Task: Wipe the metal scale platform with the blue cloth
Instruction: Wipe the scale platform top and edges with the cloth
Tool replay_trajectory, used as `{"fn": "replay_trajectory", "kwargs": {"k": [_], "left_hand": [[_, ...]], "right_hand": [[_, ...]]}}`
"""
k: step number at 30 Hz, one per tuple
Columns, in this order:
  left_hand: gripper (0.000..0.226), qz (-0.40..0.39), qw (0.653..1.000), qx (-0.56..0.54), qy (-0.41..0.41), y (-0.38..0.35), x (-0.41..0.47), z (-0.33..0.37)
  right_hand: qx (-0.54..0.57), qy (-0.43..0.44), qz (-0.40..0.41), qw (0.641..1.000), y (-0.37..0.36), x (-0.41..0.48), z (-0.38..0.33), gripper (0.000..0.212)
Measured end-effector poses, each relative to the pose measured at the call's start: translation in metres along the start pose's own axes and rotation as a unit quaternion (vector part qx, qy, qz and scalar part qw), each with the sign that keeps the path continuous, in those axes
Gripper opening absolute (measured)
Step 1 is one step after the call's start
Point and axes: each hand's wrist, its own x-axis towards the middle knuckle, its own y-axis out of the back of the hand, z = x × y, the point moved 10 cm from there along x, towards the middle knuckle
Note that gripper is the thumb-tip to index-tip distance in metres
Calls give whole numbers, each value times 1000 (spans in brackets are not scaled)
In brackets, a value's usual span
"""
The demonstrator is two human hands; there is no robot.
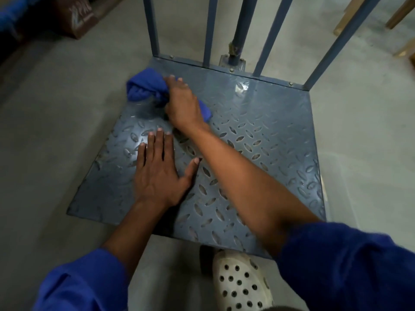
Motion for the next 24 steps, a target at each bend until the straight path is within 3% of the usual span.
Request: {"fn": "replay_trajectory", "kwargs": {"k": [4, 7, 13, 17, 21, 24], "left_hand": [[102, -8, 1000, -10, 11, 2, 1, -14], [102, -2, 1000, -17, 10, 4, 0, -14], [100, 21, 1000, -3, 21, 8, -8, -29], [97, 12, 1000, 22, 18, 14, -20, -62], [92, -1, 999, 43, -10, 15, -29, -78], [90, -14, 998, 53, -8, 10, -34, -74]], "right_hand": [[-61, -115, 87, 988, 34, -32, 94, 54], [-84, -214, 61, 971, 22, -47, 133, 69], [-57, -110, 39, 992, -36, 5, 28, 64], [-31, 11, -21, 999, -79, 19, -76, 49], [90, 67, -104, 988, -88, 6, -141, 38], [169, 65, -54, 982, -55, -18, -142, 46]]}}
